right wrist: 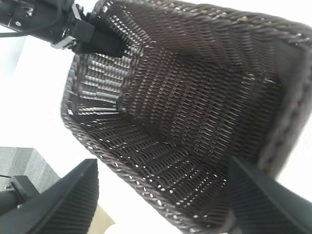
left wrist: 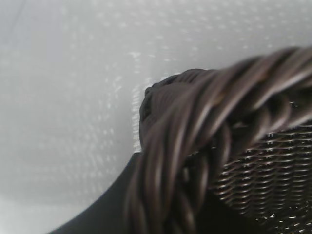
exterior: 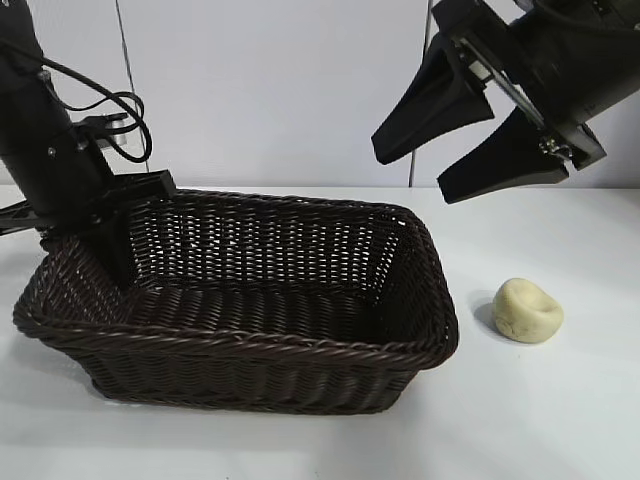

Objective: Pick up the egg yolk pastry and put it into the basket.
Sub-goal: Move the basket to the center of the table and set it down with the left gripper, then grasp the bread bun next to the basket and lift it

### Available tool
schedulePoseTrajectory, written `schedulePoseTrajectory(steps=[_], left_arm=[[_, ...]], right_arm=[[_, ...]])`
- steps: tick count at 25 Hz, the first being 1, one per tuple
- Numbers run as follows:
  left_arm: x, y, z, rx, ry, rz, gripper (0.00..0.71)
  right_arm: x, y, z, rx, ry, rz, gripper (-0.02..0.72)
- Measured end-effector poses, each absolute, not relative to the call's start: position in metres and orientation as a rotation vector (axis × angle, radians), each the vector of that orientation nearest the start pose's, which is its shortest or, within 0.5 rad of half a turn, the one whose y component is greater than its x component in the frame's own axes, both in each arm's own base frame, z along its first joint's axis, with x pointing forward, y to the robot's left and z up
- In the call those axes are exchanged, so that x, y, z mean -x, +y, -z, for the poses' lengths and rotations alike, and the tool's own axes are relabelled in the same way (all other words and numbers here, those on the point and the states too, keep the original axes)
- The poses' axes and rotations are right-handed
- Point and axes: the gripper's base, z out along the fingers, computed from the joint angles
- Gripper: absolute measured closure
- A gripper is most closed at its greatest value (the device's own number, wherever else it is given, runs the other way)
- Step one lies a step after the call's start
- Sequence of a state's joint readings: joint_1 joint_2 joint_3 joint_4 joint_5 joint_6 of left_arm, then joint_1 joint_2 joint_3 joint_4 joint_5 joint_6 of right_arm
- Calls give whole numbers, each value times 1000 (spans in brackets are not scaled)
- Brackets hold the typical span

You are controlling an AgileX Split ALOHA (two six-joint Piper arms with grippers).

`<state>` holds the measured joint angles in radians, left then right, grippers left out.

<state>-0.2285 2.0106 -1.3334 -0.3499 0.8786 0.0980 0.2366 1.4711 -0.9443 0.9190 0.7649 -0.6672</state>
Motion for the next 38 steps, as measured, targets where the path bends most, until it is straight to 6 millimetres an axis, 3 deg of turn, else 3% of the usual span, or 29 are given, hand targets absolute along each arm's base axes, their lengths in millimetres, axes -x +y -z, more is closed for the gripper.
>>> schedulePoseTrajectory(steps=[3, 8, 10, 12, 20, 25, 38], left_arm=[[-372, -111, -154, -170, 3023, 442, 564], [-372, -112, -155, -170, 3030, 451, 207], [-372, -113, -159, -175, 3031, 457, 115], [-372, -112, -166, -189, 3025, 458, 74], [-365, -106, -218, -321, 2999, 370, 52], [-371, -94, -234, -319, 2996, 299, 52], [-380, -8, -240, -95, 3033, 67, 52]], right_arm=[[-270, 117, -258, 417, 2484, -869, 175], [-270, 117, -258, 417, 2484, -869, 175], [-270, 117, -258, 417, 2484, -869, 175], [-270, 117, -258, 417, 2484, -869, 175], [-270, 117, -258, 417, 2484, -869, 175], [-270, 117, -258, 417, 2483, -869, 175], [-270, 117, -258, 419, 2484, -866, 175]])
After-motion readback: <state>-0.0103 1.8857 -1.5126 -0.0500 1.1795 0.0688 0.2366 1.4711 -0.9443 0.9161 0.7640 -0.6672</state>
